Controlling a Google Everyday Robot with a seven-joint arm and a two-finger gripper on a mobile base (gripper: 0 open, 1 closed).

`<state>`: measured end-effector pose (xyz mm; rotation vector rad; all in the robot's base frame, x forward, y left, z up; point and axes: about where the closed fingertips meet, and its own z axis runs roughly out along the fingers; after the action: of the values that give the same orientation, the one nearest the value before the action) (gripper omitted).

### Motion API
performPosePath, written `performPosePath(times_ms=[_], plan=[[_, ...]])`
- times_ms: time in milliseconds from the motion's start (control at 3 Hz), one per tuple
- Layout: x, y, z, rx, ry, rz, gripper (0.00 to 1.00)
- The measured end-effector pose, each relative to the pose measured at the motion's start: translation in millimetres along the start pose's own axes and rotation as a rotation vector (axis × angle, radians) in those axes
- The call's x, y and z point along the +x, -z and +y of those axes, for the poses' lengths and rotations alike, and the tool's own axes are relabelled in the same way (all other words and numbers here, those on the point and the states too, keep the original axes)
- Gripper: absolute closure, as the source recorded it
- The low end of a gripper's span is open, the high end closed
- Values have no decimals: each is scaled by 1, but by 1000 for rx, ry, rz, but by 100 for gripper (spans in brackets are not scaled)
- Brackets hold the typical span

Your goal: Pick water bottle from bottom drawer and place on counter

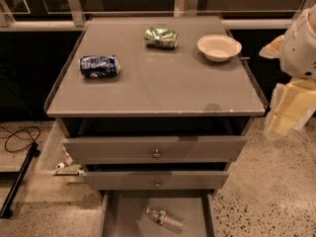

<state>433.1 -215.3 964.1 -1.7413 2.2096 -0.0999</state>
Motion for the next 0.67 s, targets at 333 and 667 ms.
performPosePath(times_ms=[333,667], plan=[[16,-42,19,-15,11,6,0],[37,-104,45,-56,29,-23,0]])
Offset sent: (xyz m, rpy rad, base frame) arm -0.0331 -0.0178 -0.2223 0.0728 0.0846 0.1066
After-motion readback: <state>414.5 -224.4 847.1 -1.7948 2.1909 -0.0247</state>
